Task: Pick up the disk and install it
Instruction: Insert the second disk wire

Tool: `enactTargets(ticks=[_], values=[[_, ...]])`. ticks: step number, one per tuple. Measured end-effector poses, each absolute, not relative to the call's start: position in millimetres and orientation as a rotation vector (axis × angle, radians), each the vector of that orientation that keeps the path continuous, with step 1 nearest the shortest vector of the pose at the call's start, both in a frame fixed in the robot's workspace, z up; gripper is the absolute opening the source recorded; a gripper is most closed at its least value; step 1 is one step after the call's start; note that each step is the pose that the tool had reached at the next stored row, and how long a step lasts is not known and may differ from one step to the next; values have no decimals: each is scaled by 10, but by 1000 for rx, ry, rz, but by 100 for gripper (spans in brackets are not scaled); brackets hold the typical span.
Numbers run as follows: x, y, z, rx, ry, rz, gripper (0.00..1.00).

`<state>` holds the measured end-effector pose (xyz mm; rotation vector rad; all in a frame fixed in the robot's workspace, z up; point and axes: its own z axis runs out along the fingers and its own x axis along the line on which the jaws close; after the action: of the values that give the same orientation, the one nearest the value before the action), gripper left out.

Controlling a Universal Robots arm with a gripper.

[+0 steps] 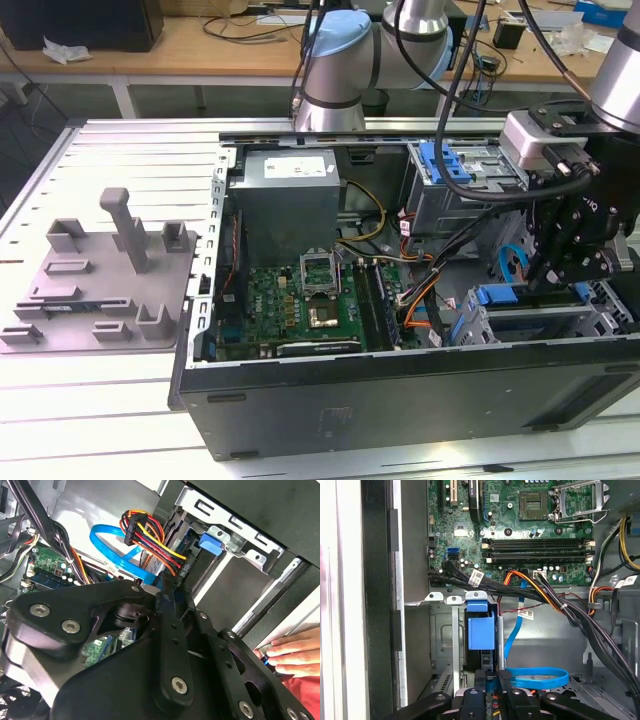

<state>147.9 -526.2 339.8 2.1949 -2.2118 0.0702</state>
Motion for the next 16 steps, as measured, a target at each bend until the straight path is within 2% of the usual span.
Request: enactTargets(ticks=[7,16], values=[[1479,-5262,3512,2195,-2212,70,24],[1478,-5262,3881,2195,-2212,70,24]])
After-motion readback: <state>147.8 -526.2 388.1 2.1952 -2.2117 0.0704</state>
